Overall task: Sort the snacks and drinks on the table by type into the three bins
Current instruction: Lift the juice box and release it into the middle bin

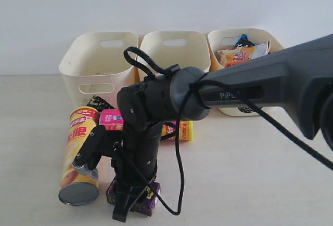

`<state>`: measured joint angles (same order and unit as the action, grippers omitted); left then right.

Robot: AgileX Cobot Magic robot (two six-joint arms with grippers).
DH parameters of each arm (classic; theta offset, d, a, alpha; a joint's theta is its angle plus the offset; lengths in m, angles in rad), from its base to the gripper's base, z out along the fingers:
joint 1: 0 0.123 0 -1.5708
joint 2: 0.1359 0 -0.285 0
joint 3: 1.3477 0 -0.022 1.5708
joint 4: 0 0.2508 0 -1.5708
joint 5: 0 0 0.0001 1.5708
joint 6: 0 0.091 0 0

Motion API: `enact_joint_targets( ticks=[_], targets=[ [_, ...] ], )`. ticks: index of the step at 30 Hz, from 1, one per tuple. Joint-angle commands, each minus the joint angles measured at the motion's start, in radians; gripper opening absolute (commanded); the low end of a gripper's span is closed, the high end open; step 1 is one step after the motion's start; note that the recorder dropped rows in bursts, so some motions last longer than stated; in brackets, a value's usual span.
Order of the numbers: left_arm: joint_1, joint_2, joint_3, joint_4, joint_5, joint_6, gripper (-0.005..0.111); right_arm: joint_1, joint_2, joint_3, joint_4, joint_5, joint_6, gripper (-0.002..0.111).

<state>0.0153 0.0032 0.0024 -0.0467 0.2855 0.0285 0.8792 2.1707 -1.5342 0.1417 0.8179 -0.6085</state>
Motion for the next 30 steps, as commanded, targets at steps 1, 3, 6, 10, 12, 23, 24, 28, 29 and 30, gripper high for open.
enact_joint_targets(
  ticks=[1,3,6,10,12,23,24,28,29,30],
  targets=[
    [0.004,-0.003,-0.002,-0.005,-0.007,-0.009,0.004,0.001,-0.006,0.003,-0.029,0.014,0.029,0.000],
    [0.004,-0.003,-0.002,-0.005,-0.007,-0.009,0.004,0.001,-0.008,0.003,-0.068,0.023,0.067,0.000],
    [0.004,-0.003,-0.002,-0.005,-0.007,-0.009,0.004,0.001,-0.021,-0.001,-0.119,0.055,0.106,0.000],
    [0.004,-0.003,-0.002,-0.005,-0.007,-0.009,0.004,0.001,-0.067,-0.001,-0.121,0.080,0.110,0.000],
    [0.004,-0.003,-0.002,-0.005,-0.007,-0.009,0.004,0.001,-0.098,-0.001,-0.121,0.083,0.110,0.000],
    [0.004,-0.003,-0.002,-0.005,-0.007,-0.009,0.004,-0.043,-0.287,-0.001,-0.152,0.074,0.115,0.000],
    [0.004,-0.003,-0.002,-0.005,-0.007,-0.009,0.004,-0.054,-0.300,-0.001,-0.152,0.059,0.120,0.000],
    [0.004,-0.003,-0.002,-0.005,-0.007,-0.009,0.004,-0.117,-0.347,-0.004,-0.152,-0.039,0.150,0.000],
    [0.004,-0.003,-0.002,-0.005,-0.007,-0.009,0.004,-0.134,-0.351,-0.004,-0.152,-0.062,0.158,0.000],
    [0.004,-0.003,-0.002,-0.005,-0.007,-0.009,0.004,-0.152,-0.359,-0.004,-0.152,-0.083,0.160,0.000]
  ],
)
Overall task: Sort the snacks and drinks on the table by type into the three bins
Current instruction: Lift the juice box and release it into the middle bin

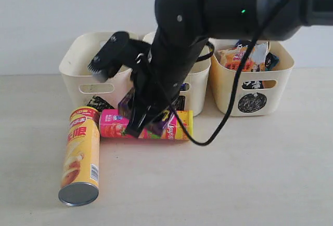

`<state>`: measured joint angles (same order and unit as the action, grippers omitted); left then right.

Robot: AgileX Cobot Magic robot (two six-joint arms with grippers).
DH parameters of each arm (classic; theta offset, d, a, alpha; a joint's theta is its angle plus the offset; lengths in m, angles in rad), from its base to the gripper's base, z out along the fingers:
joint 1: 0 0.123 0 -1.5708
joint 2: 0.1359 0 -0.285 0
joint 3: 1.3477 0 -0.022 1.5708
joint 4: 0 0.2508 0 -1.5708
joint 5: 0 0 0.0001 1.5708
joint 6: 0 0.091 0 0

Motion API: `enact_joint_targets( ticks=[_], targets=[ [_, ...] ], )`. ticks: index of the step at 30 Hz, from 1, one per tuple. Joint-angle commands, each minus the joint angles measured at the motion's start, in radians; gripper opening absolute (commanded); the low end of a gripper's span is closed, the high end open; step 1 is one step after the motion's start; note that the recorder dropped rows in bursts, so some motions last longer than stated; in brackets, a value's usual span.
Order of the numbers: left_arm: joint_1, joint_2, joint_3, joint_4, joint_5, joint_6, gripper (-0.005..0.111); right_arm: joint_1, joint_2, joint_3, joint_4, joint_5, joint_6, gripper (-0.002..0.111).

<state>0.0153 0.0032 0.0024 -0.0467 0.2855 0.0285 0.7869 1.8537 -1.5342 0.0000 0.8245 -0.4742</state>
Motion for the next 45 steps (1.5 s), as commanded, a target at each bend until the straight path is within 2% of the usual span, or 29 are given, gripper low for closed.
enact_joint_targets(
  ticks=[1,8,13,22,30,45],
  targets=[
    [0.004,-0.003,-0.002,-0.005,-0.007,-0.009,0.004,-0.091,-0.046,-0.004,-0.011,-0.132,0.028,0.000],
    [0.004,-0.003,-0.002,-0.005,-0.007,-0.009,0.004,-0.199,-0.046,-0.004,-0.009,-0.283,0.058,0.000],
    [0.004,-0.003,-0.002,-0.005,-0.007,-0.009,0.004,-0.232,-0.046,-0.004,0.000,-0.378,0.062,0.000],
    [0.004,-0.003,-0.002,-0.005,-0.007,-0.009,0.004,-0.292,-0.005,-0.004,0.000,-0.764,0.095,0.000],
    [0.004,-0.003,-0.002,-0.005,-0.007,-0.009,0.004,-0.330,0.162,-0.008,0.000,-1.052,0.153,0.000],
    [0.004,-0.003,-0.002,-0.005,-0.007,-0.009,0.004,-0.347,0.354,-0.249,0.015,-0.764,0.240,0.000]
  ],
)
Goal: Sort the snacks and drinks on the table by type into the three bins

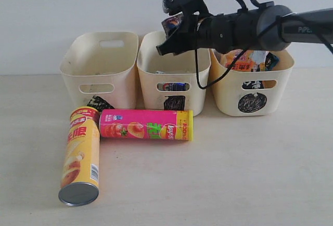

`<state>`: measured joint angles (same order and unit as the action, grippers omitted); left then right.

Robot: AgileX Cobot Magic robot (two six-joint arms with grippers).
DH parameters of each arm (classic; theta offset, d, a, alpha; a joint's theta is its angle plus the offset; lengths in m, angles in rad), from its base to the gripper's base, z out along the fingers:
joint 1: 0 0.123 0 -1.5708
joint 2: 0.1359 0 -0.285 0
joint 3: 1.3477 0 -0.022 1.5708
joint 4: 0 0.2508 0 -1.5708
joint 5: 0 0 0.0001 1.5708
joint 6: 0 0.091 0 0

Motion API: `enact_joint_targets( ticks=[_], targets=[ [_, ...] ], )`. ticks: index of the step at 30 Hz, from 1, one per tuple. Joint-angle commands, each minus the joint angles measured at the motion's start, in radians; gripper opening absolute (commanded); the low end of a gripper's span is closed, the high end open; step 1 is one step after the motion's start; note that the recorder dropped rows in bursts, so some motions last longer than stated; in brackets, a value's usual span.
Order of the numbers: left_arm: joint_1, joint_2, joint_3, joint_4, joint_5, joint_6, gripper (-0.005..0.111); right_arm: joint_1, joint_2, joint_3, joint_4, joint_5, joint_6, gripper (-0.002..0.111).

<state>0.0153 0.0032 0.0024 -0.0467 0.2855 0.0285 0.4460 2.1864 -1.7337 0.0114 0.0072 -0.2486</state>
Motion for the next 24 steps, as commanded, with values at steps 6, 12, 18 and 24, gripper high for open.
enact_joint_targets(
  ticks=[6,12,18,24],
  targets=[
    [0.004,-0.003,-0.002,-0.005,-0.007,-0.009,0.004,-0.006,0.034,-0.065,0.008,0.102,0.014,0.035],
    [0.004,-0.003,-0.002,-0.005,-0.007,-0.009,0.004,-0.006,0.034,-0.065,0.008,0.106,0.016,0.066],
    [0.004,-0.003,-0.002,-0.005,-0.007,-0.009,0.004,-0.006,0.030,-0.065,0.008,0.132,0.014,0.066],
    [0.004,-0.003,-0.002,-0.005,-0.007,-0.009,0.004,-0.006,-0.029,-0.065,0.006,0.268,0.014,0.064]
  ],
)
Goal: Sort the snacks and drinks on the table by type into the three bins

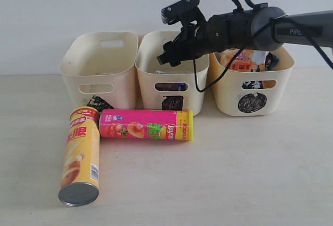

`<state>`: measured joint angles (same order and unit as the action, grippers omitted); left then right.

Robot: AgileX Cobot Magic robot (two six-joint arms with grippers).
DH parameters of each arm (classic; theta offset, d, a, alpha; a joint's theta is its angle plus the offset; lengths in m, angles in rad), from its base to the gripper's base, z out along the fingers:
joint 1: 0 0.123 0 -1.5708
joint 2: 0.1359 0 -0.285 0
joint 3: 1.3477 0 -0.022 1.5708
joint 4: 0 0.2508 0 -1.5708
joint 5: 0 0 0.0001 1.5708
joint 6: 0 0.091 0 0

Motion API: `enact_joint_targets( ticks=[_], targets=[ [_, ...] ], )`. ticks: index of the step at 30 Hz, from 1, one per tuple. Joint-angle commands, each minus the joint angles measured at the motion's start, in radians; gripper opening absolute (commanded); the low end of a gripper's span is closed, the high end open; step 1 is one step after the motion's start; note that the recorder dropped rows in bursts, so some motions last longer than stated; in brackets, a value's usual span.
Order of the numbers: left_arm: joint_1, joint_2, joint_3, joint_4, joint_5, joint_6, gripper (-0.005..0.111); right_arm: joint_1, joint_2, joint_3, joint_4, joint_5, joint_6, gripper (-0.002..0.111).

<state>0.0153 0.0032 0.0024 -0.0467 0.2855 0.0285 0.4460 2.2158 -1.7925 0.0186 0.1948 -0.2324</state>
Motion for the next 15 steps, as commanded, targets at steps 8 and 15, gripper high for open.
enact_joint_targets(
  ticks=[8,15],
  targets=[
    [0.004,-0.003,-0.002,-0.005,-0.007,-0.009,0.004,-0.008,-0.209,0.030,-0.030,0.374,0.043,0.000],
    [0.004,-0.003,-0.002,-0.005,-0.007,-0.009,0.004,-0.021,-0.327,0.199,-0.036,0.377,0.064,0.000]
  ],
)
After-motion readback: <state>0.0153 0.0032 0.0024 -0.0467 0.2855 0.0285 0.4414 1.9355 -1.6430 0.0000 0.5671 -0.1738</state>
